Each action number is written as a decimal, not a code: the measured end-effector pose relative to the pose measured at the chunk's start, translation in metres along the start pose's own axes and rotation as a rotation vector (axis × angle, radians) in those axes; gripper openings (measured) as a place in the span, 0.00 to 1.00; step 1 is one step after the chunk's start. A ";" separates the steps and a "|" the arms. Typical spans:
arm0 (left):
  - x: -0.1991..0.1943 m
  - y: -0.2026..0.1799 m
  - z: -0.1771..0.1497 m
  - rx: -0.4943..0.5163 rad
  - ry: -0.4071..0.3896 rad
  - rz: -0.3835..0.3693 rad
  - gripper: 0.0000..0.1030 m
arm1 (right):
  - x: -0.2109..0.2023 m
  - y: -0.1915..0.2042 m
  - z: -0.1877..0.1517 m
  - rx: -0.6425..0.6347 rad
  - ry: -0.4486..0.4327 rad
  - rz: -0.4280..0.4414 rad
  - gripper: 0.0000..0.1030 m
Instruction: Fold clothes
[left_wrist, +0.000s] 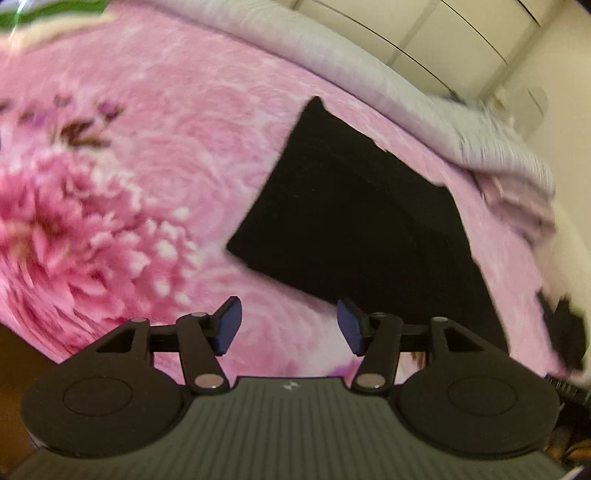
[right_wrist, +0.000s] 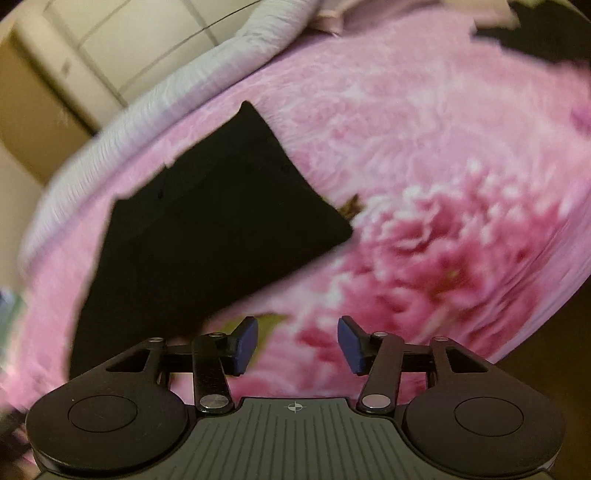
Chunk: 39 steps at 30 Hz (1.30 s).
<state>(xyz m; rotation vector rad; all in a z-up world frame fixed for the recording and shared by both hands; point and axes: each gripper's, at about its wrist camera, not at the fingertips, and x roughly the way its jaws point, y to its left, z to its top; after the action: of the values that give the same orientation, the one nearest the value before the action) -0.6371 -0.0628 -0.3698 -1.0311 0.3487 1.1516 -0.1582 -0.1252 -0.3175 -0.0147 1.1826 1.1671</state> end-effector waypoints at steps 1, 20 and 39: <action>0.004 0.007 0.002 -0.052 0.006 -0.022 0.51 | 0.004 -0.005 0.003 0.054 0.005 0.032 0.52; 0.068 0.029 0.024 -0.292 -0.061 -0.086 0.52 | 0.059 -0.046 0.048 0.399 -0.042 0.164 0.54; 0.070 0.031 0.025 -0.218 -0.125 -0.099 0.12 | 0.059 -0.049 0.045 0.290 -0.080 0.170 0.10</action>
<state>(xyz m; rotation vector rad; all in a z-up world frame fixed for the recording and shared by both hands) -0.6413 -0.0004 -0.4203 -1.1462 0.0730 1.1756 -0.0976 -0.0816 -0.3658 0.3559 1.2903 1.1221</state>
